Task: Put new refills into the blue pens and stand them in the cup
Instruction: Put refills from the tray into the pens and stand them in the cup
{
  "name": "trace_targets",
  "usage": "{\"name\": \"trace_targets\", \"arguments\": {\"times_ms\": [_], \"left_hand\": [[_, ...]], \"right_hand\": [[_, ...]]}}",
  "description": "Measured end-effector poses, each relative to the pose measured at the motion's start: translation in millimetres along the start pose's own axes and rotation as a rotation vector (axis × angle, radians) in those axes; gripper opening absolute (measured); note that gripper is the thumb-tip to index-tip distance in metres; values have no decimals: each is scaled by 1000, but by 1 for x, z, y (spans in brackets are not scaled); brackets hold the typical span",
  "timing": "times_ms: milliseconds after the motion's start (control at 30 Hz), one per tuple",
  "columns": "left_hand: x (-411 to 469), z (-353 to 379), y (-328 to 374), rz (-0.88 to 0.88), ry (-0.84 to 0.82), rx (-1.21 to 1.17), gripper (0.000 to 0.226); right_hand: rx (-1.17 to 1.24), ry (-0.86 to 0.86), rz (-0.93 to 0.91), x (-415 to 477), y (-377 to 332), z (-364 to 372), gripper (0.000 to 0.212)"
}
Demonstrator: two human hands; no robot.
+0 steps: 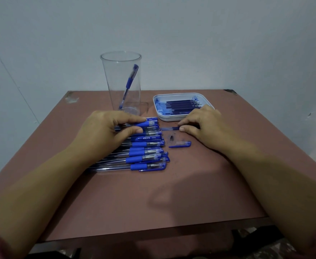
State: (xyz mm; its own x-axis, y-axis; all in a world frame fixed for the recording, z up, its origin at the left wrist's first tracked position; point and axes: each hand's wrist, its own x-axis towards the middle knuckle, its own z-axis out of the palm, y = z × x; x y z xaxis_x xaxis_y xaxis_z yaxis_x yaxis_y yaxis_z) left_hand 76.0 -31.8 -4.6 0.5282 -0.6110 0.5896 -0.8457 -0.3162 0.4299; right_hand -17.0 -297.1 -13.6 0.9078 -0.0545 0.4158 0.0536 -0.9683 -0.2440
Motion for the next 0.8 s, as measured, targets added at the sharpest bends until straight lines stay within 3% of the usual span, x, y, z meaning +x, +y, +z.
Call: {"name": "trace_targets", "arguments": {"times_ms": [167,500,800], "left_hand": [[0,-1,2,17,-3,10,37],[2,-1,-1,-1,-13,-7,35],[3,1,-2,22,-26,5,38]], "right_hand": [[74,153,37,12,2,-19,15],[5,-275,195,60,21,-37,29],[93,-298,200,70,39,-18,5]]}}
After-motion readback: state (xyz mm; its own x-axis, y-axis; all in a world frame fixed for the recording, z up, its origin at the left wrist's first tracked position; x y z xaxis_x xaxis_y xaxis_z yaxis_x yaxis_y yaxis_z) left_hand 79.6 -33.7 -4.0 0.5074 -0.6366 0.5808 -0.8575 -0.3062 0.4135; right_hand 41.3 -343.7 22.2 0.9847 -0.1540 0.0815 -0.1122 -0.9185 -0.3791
